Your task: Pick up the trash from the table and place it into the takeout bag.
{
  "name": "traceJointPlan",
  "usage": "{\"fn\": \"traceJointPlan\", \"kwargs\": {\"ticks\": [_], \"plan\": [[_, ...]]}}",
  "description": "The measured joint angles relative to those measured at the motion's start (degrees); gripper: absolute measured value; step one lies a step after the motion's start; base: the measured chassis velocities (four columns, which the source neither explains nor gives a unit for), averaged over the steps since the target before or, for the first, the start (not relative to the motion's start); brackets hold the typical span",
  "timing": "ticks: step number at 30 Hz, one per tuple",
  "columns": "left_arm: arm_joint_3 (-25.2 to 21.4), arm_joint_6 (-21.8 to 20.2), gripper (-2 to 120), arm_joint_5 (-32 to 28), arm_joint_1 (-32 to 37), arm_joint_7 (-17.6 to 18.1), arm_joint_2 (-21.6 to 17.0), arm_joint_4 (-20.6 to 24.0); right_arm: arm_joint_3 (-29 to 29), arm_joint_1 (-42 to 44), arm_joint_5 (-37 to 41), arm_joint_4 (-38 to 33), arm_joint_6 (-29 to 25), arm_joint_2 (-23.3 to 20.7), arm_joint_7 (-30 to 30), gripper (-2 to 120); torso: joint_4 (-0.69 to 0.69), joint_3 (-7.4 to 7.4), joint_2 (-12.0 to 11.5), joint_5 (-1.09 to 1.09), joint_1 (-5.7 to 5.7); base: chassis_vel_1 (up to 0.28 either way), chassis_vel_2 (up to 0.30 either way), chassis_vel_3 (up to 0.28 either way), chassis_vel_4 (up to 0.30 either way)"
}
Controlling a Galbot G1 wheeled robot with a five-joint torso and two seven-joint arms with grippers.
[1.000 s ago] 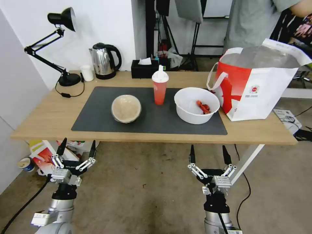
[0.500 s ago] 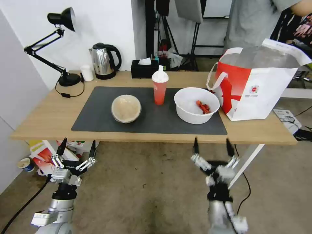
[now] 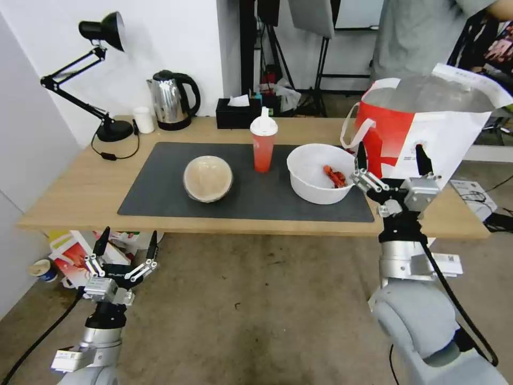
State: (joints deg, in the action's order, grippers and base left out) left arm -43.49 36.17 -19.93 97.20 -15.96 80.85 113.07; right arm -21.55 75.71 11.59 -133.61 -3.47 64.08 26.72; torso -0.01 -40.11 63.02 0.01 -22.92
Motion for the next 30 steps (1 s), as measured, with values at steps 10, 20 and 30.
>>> {"fn": "traceJointPlan", "kwargs": {"ticks": [10, 20, 30], "plan": [[0.00, 0.00, 100, 0.00, -0.01, 0.00, 0.00, 0.00, -7.58, -1.31, 15.43, -6.32, 6.11, -8.66, -1.62, 100, 0.00, 0.00, 0.00, 0.00, 0.00, 0.000, 0.000, 0.000, 0.000], [0.00, 0.00, 100, 0.00, -0.01, 0.00, 0.00, 0.00, -11.31, -1.95, 23.05, -9.48, 9.09, -12.91, -2.41, 100, 0.01, 0.01, 0.00, 0.00, 0.00, 0.000, 0.000, 0.000, 0.000], [0.00, 0.00, 100, 0.00, -0.01, 0.00, 0.00, 0.00, -10.19, -6.62, 34.36, -8.83, 15.69, -24.78, -13.98, 100, 0.02, 0.01, 0.00, -0.02, 0.00, 0.000, 0.000, 0.000, 0.000]]}}
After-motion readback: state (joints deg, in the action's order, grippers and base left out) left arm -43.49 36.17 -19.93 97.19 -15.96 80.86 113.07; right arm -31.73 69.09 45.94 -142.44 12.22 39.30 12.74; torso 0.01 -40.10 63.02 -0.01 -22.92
